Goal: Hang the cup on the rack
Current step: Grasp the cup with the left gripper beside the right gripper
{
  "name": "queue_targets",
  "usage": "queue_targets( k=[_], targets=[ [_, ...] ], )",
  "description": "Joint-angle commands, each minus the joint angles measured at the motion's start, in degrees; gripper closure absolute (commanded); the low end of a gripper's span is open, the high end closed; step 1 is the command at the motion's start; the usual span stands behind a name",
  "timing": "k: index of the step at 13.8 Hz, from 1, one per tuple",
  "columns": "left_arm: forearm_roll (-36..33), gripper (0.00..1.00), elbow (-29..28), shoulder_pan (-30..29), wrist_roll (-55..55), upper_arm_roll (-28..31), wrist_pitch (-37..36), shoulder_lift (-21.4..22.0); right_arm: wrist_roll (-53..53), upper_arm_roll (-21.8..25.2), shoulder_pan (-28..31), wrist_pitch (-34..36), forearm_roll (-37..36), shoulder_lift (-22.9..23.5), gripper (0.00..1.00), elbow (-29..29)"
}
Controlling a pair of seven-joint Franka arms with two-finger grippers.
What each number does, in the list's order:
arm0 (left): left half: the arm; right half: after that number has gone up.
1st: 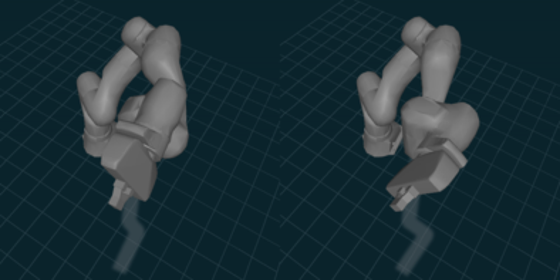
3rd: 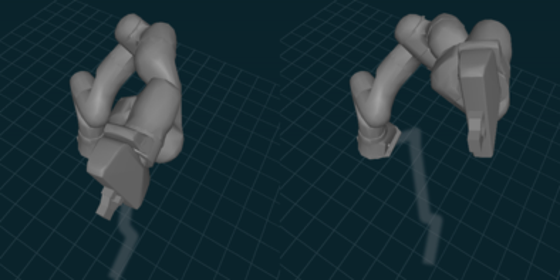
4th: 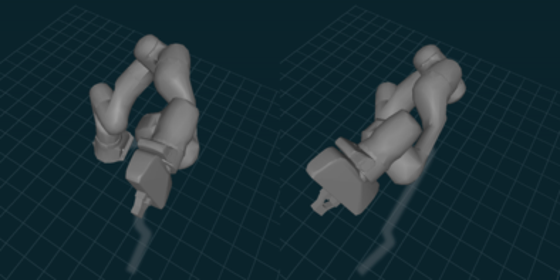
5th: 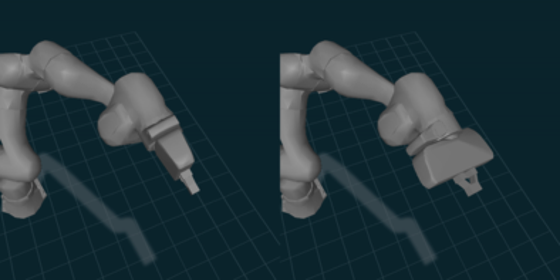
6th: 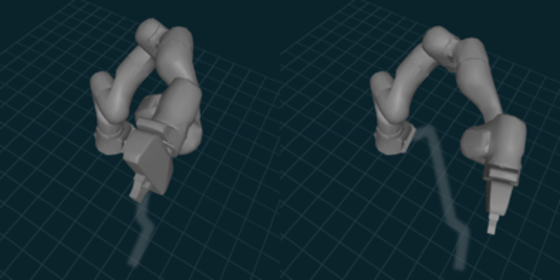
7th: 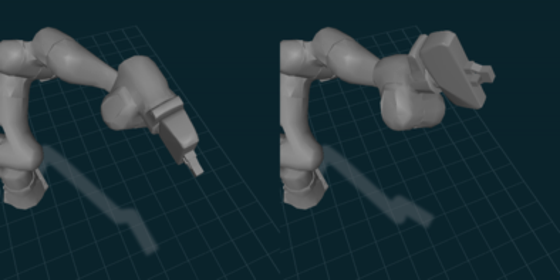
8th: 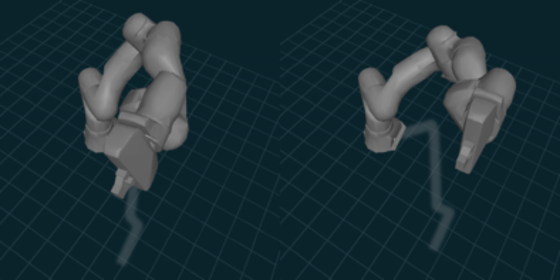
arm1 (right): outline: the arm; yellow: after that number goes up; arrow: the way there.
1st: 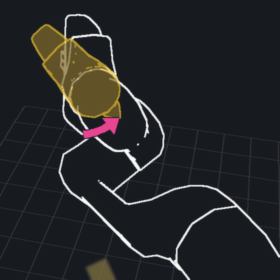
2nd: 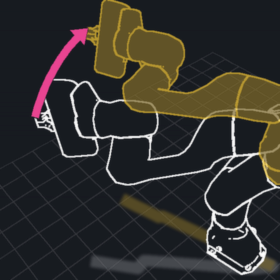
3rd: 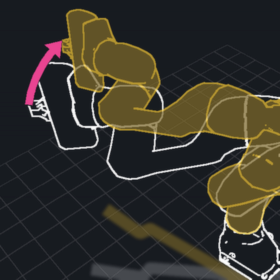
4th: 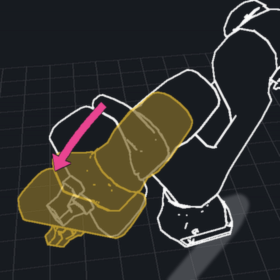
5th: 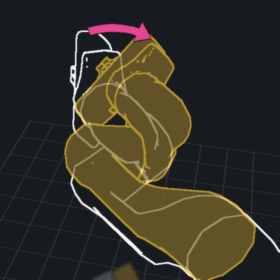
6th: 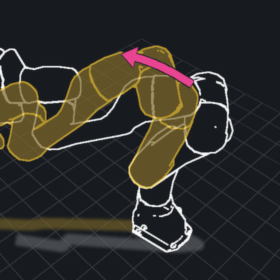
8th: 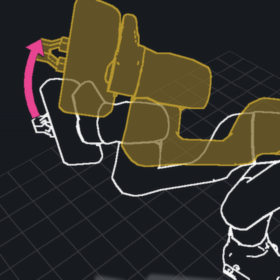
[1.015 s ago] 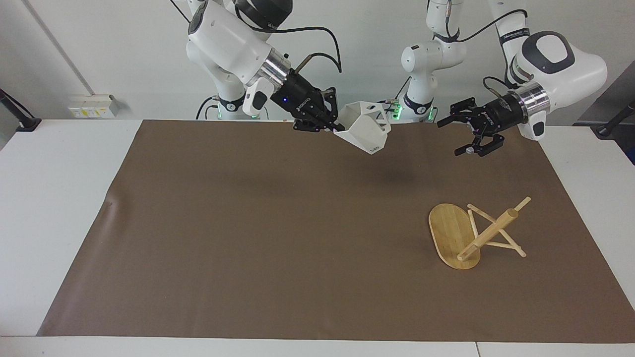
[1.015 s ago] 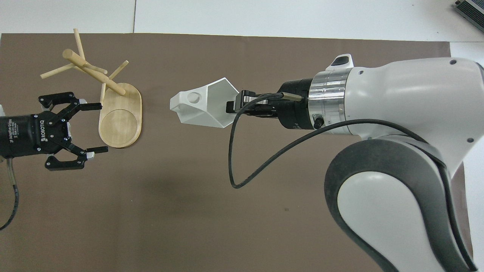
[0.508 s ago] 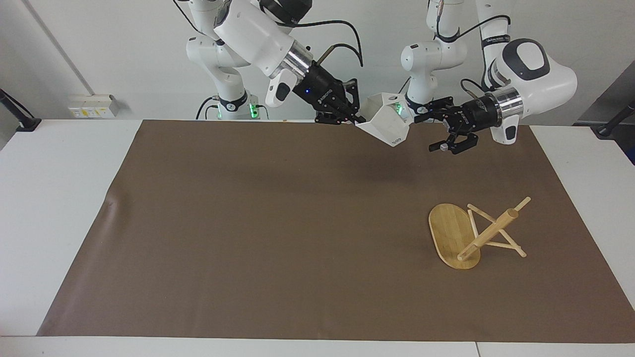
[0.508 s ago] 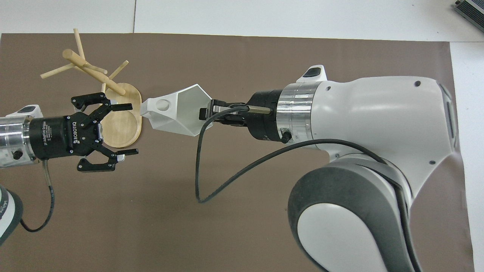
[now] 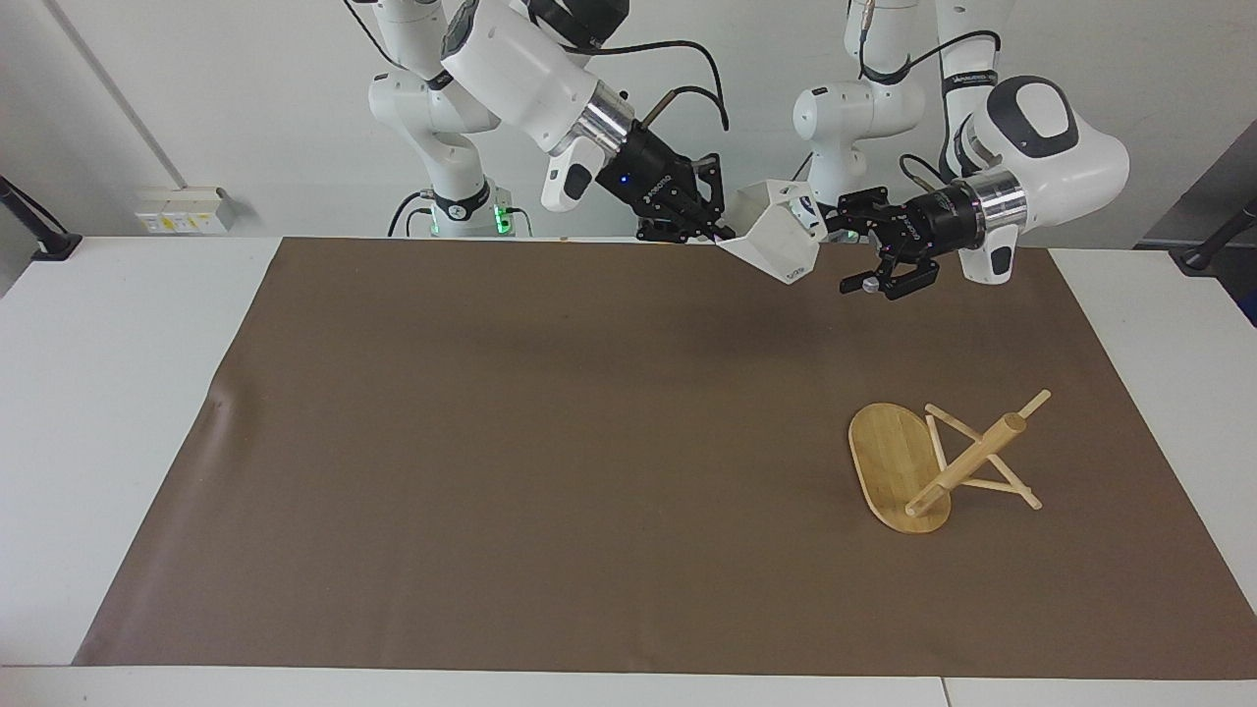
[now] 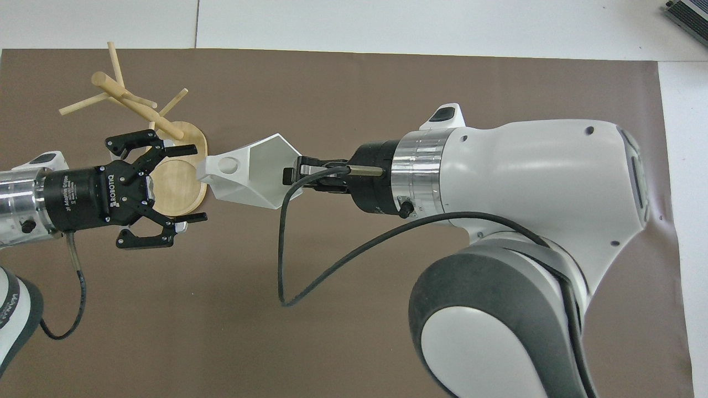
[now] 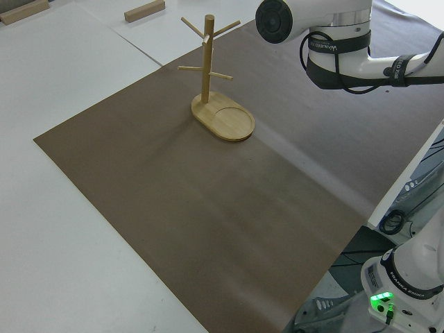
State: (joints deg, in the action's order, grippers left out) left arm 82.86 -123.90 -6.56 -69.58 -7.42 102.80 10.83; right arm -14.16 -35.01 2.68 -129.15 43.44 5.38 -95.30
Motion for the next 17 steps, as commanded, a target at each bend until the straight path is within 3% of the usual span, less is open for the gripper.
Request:
queue_targets(
  k=[1, 8, 17],
  targets=[
    [2.3, 0.0, -2.66, 0.5, 1.11, 0.3, 1.52, 2.26, -1.14, -1.2, 0.74, -1.37, 1.03, -0.28, 1.0, -0.5],
    [4.67, 0.0, -2.75, 1.29, 1.11, -4.26, 5.21, 2.53, -2.1, -2.78, 0.74, -3.83, 0.94, -0.02, 1.0, -0.68],
    [4.85, 0.0, -2.31, 1.2, 0.06, -4.36, 5.83, 3.32, -2.1, -2.78, 0.74, -3.83, 0.94, -0.02, 1.0, -0.68]
  ],
)
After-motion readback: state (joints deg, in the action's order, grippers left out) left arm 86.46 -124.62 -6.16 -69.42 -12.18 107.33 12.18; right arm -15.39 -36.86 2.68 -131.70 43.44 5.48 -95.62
